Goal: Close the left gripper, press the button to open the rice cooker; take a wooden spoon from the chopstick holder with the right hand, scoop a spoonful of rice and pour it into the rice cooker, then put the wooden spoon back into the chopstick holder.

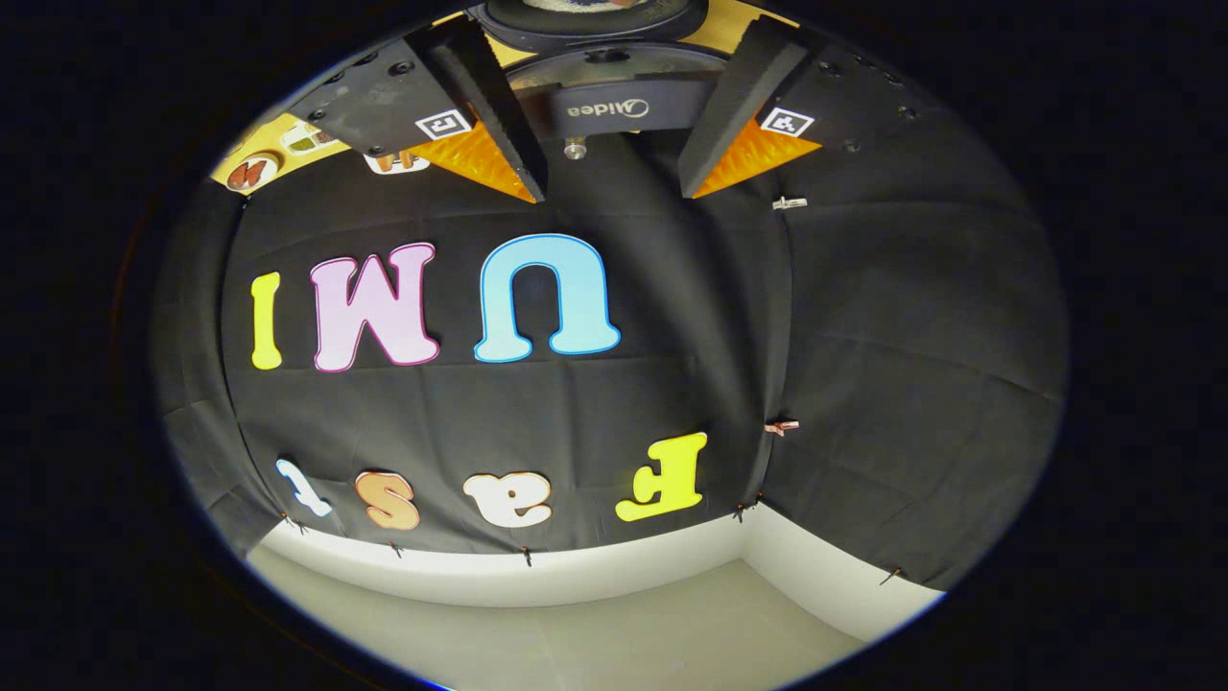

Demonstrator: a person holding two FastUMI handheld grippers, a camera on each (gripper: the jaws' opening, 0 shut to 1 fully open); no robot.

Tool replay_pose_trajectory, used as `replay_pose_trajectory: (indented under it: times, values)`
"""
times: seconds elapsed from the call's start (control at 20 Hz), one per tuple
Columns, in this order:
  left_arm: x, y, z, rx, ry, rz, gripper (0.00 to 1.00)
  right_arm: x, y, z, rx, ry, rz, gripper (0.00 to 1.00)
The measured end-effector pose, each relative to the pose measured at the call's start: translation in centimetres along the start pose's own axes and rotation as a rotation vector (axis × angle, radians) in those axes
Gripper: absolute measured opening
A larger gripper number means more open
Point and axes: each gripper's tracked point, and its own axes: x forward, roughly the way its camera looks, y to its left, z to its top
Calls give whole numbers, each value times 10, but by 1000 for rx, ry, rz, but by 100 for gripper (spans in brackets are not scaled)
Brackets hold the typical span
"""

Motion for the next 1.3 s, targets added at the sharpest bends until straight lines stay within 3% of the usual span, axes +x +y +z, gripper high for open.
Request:
replay_pose_trajectory:
  times: [0.3, 0.8, 1.0, 1.3]
  values:
    - [6, 4, -23, 10, 120, 22, 97, -22, 31, 3, -21, -18, 75, 98]
    - [-81, -19, -73, -85, 420, 33, 99, -3, 52, -15, -44, 32, 161, 98]
    - [-123, -35, -129, -91, 542, 21, 99, 0, 56, -19, -57, 44, 194, 98]
    - [-151, -44, -175, -80, 577, 20, 99, 3, 55, -31, -72, 77, 217, 98]
